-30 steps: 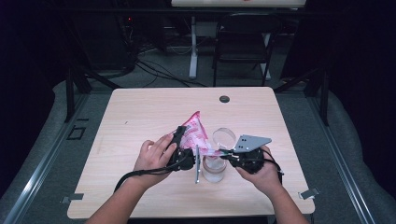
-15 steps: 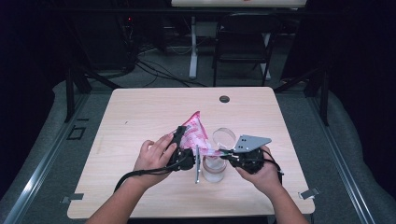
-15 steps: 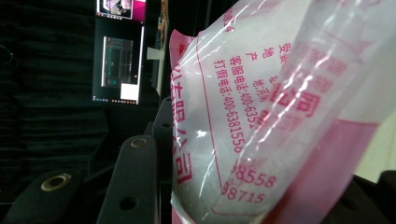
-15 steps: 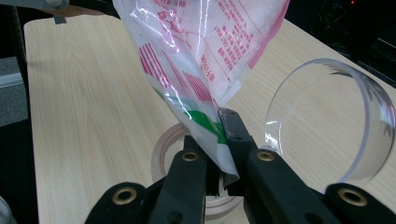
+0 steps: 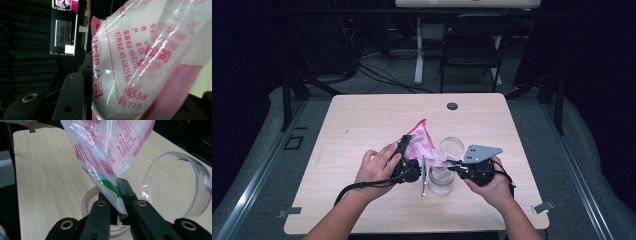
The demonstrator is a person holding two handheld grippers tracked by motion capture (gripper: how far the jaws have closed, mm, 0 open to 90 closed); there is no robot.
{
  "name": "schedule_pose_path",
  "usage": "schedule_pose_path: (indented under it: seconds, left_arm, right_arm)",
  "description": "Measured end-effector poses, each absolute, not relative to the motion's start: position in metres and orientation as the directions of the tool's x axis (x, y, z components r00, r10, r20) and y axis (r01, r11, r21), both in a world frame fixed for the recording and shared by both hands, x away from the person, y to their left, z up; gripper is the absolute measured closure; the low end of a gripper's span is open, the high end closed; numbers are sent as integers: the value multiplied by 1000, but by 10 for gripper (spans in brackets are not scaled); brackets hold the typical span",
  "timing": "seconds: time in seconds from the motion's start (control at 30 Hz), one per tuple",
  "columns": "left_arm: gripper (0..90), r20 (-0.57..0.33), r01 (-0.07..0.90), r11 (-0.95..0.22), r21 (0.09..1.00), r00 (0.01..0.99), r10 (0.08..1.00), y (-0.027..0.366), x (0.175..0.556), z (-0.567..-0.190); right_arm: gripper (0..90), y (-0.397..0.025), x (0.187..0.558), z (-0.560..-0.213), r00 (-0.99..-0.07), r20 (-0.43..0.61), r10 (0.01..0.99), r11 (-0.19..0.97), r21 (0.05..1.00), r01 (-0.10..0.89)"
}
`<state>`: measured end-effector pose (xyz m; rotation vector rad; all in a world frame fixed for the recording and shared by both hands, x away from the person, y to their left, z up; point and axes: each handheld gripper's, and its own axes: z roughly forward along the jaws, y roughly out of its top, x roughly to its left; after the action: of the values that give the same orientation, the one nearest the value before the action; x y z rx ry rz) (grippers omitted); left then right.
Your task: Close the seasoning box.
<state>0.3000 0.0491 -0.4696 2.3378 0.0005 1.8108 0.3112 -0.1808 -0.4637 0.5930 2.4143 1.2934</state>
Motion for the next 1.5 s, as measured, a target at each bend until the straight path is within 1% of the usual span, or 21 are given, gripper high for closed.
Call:
schedule_pose_path:
  seconds: [1.5]
  left_arm:
    - [612, 966, -119, -985, 127, 239, 96, 47, 299, -466]
  right_arm:
    - [880, -181, 311, -464, -855, -96, 509, 498, 844, 202]
